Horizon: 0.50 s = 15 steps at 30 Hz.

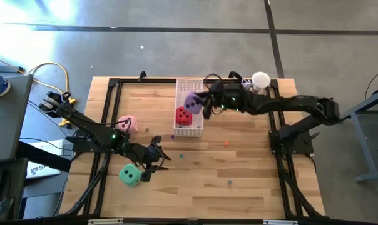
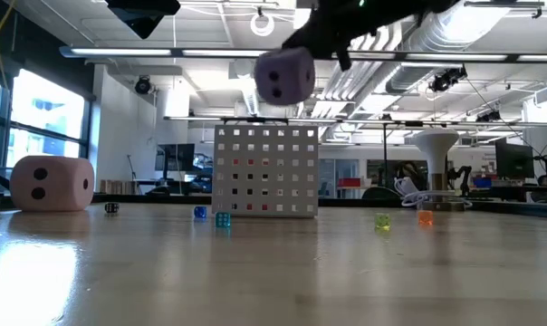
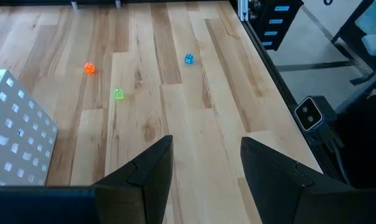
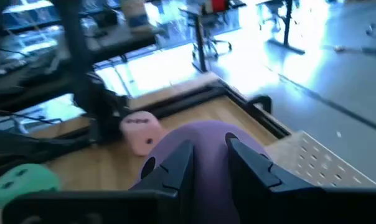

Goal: Pick & Place Dice
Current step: Put the large purple die into the bin, then put the small orange die into the bin

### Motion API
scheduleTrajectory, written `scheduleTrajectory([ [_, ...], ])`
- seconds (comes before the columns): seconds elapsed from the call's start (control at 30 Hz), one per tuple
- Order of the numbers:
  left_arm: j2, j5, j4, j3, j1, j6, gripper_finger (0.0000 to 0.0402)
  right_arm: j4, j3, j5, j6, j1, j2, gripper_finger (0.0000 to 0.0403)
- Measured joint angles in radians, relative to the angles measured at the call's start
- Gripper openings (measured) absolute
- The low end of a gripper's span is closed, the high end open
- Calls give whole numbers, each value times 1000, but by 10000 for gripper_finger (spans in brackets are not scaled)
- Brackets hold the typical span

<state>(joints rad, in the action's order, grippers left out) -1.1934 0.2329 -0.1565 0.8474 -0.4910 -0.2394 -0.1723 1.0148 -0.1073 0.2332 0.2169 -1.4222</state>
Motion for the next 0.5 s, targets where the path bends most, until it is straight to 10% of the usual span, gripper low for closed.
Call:
scheduleTrajectory([
  [0.5, 0, 0, -1, 0, 0, 0, 180, -228, 12, -12, -25, 120, -206, 173],
])
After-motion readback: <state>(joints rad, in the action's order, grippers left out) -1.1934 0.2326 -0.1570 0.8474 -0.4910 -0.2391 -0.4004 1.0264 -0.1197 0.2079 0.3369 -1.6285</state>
